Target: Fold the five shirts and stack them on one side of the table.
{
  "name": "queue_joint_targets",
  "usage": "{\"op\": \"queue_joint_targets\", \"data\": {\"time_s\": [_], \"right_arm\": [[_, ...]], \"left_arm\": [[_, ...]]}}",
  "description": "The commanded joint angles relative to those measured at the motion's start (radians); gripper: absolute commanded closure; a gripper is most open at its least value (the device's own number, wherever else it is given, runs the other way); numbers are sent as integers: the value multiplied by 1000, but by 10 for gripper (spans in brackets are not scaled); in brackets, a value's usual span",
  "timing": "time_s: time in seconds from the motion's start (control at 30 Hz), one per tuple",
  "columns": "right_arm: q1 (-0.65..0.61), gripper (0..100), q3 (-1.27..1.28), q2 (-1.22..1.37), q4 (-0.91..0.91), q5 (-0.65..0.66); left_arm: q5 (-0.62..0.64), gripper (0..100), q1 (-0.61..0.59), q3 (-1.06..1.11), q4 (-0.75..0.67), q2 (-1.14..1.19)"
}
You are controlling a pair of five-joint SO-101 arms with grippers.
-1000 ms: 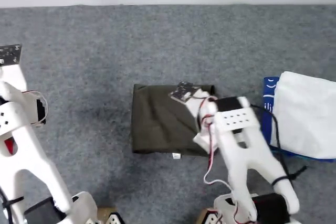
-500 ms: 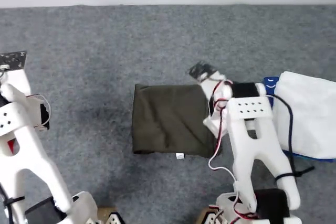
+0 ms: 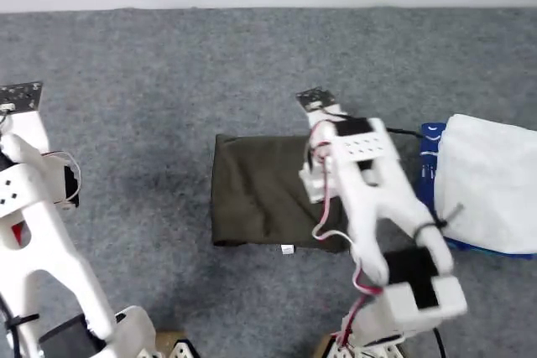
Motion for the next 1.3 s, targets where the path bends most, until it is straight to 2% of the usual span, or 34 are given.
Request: {"op": "queue_joint_targets", "data": {"time_s": [0.0,0.1,0.27,0.5,0.67,0.83,0.93,1.1,1.27], "right_arm": [[-51,715,-106,96,-10,-64],[-70,774,-160,188,-7,-68],[-64,987,-259,298,45,-17],[19,988,-407,321,179,69],[150,988,-522,291,234,353],[237,988,-672,325,229,856],[234,988,-753,358,231,1088],[154,988,-842,426,196,1232],[127,983,-858,516,-8,1178]], "left_arm": [[-9,987,-6,-7,11,-37],[-9,987,-8,-7,11,-37],[-9,987,-8,-7,11,-31],[-11,987,-8,-7,0,-29],[-11,987,-3,-8,-5,-29],[-11,987,-3,-8,-5,-35],[-11,987,-2,-8,-5,-37],[-11,987,-2,-7,3,-38],[-11,987,-3,-7,3,-38]]}}
